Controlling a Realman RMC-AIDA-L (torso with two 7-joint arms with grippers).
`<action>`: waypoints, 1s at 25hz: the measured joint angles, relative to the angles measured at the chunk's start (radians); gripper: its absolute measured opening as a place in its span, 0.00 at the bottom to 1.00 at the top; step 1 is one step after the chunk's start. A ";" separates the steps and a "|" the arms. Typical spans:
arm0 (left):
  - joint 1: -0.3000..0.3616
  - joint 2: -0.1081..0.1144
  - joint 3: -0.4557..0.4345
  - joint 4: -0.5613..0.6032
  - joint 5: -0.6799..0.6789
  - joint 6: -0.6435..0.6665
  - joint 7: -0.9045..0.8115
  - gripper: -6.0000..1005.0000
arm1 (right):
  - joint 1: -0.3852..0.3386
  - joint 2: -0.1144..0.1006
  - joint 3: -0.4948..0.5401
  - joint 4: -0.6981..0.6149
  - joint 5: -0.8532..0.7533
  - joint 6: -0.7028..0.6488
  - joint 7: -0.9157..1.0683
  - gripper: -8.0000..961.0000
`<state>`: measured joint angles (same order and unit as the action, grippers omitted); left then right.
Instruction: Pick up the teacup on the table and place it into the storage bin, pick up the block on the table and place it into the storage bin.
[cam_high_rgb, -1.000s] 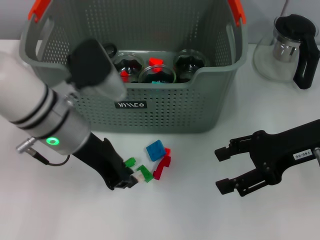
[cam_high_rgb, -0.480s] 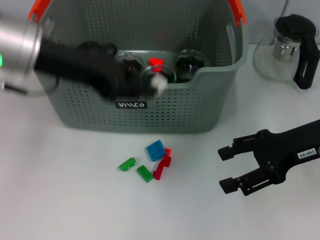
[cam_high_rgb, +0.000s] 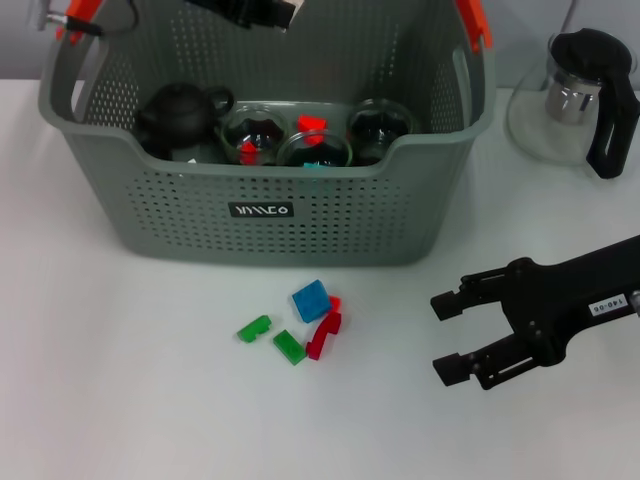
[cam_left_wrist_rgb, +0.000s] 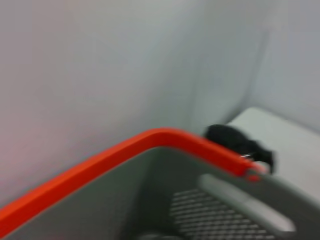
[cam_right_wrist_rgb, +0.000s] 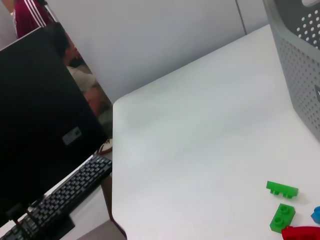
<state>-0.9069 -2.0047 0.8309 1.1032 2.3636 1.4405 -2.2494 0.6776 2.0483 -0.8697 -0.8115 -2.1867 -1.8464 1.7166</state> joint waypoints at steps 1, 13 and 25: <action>-0.005 -0.004 0.004 -0.007 0.012 -0.015 -0.003 0.16 | 0.000 0.001 0.000 -0.001 0.000 0.001 0.003 0.96; 0.015 -0.030 0.026 0.057 0.027 -0.065 -0.010 0.32 | -0.012 0.004 0.000 -0.002 -0.003 -0.001 0.010 0.96; 0.314 -0.145 0.037 0.513 -0.392 0.435 0.219 0.89 | -0.016 0.000 0.000 0.003 -0.001 0.006 0.009 0.96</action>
<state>-0.5934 -2.1493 0.8684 1.6165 1.9716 1.8754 -2.0299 0.6612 2.0483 -0.8698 -0.8086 -2.1873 -1.8400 1.7255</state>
